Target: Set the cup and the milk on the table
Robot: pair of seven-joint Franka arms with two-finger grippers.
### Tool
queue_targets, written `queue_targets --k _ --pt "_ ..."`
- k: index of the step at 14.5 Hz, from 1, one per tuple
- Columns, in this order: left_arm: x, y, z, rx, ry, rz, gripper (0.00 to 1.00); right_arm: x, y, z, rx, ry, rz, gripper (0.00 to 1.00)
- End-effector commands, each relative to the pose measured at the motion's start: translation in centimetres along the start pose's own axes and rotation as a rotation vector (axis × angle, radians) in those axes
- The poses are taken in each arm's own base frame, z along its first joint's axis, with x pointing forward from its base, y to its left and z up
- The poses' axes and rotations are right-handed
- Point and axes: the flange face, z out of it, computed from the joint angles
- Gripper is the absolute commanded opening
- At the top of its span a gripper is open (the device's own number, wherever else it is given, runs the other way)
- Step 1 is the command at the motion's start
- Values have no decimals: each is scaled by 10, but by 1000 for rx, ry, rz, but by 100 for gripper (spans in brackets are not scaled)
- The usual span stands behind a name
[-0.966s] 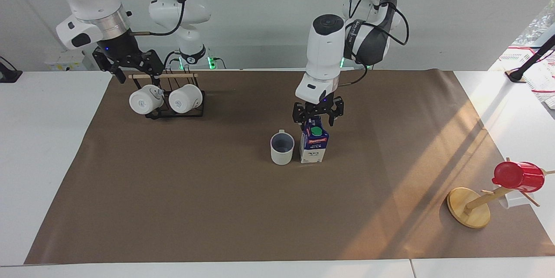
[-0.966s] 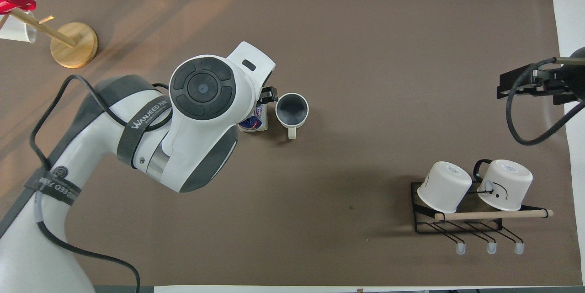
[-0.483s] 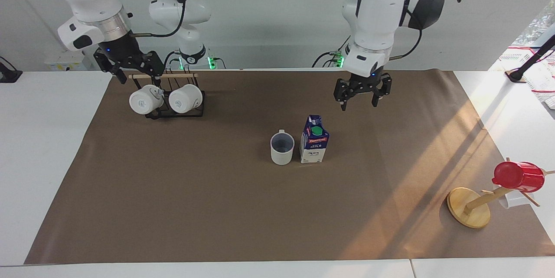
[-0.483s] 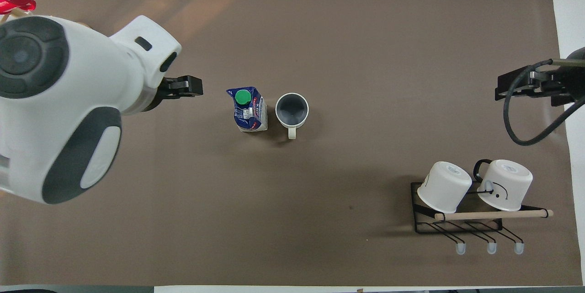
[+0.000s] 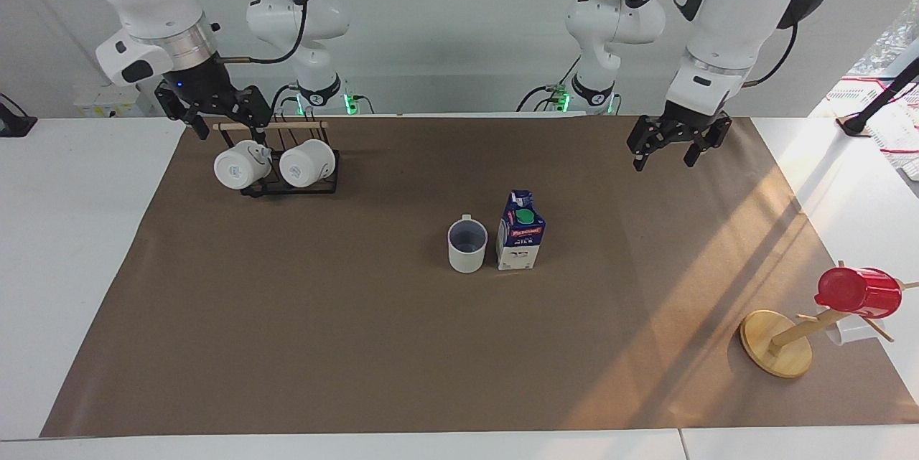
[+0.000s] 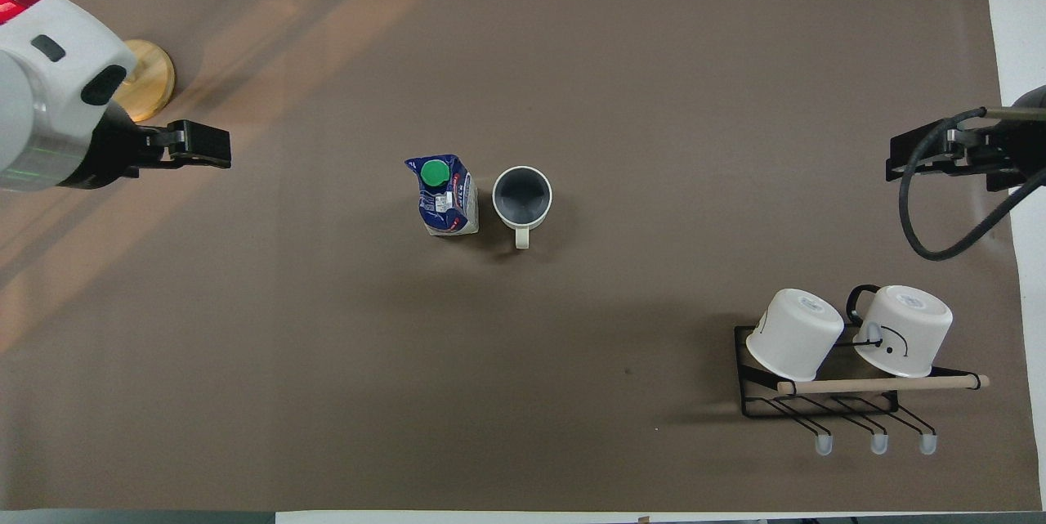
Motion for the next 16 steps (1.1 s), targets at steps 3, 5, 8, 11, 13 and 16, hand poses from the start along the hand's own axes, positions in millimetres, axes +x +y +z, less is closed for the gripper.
queue_targets --k 3,5,8,11,13,16 --pt "9 -48 -41 -10 -51 -7 100 -4 3 1 9 8 16 100" --pt "6 -62 -42 -3 -78 -8 100 -4 3 1 8 0 16 100" --pt "2 -92 -52 -6 -108 11 100 -4 4 1 8 0 17 100" --pt "2 -101 -55 -5 -97 24 100 -4 3 1 8 0 16 100" --pt "-5 -98 -50 -6 -108 35 100 -4 3 1 8 0 16 100" --pt "-6 -96 -49 -6 -108 26 100 -4 3 1 8 0 16 100"
